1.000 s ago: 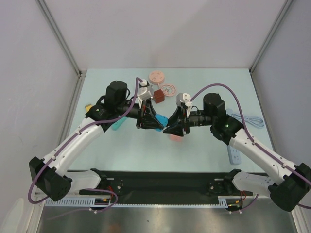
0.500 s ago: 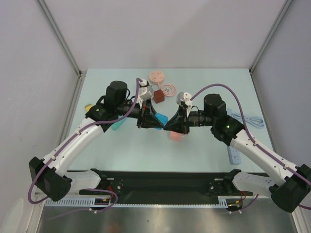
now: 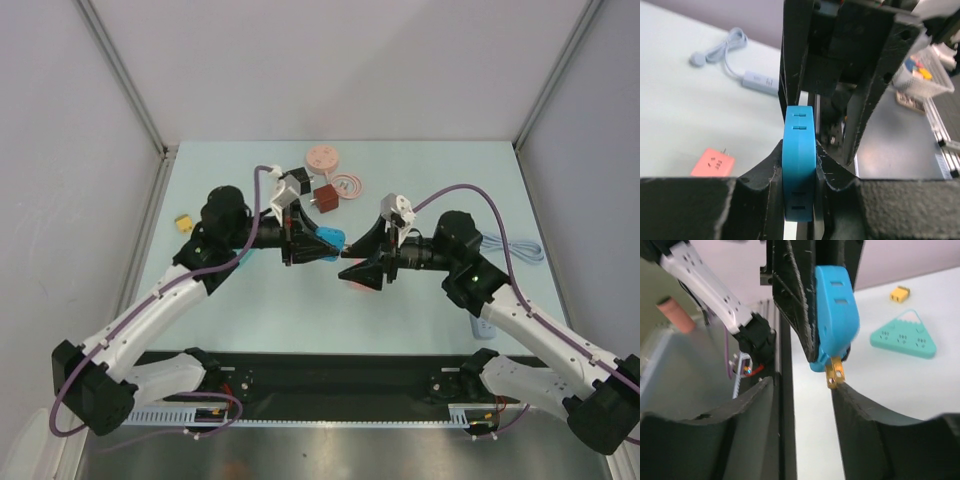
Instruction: Insert the plug
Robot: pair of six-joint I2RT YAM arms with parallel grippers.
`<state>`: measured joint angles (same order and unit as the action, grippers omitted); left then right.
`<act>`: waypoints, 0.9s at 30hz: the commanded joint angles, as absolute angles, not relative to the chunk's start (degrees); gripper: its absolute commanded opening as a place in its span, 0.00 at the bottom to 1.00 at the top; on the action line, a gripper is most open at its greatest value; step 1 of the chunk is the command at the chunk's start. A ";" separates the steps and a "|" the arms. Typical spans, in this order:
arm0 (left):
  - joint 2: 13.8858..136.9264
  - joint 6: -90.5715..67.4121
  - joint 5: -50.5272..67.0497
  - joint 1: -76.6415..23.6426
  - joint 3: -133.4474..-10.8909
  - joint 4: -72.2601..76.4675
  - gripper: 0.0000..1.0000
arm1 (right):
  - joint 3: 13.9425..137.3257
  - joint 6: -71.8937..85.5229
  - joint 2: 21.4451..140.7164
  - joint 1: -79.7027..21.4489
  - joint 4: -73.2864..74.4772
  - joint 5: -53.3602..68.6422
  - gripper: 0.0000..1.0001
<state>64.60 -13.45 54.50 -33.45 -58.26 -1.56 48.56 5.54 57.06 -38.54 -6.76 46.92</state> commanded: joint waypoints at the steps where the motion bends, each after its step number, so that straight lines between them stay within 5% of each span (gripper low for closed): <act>1: 58.72 -29.33 49.66 -33.84 -52.93 27.56 0.00 | 45.18 19.31 54.85 -38.85 -25.28 49.31 0.54; 4: 58.27 -37.78 48.34 -34.10 -52.12 35.67 0.00 | 43.15 25.92 54.84 -39.02 -34.98 46.85 0.46; 13: 56.34 -39.46 45.79 -37.18 -51.16 38.58 0.00 | 45.35 33.91 56.78 -39.64 -44.11 41.83 0.45; 27: 59.06 -38.85 45.62 -39.11 -50.80 39.29 0.00 | 47.64 31.29 58.36 -41.57 -44.30 40.61 0.40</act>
<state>58.50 -38.59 46.37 -38.22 -51.05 36.64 44.84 31.94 58.46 -41.15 -41.06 42.26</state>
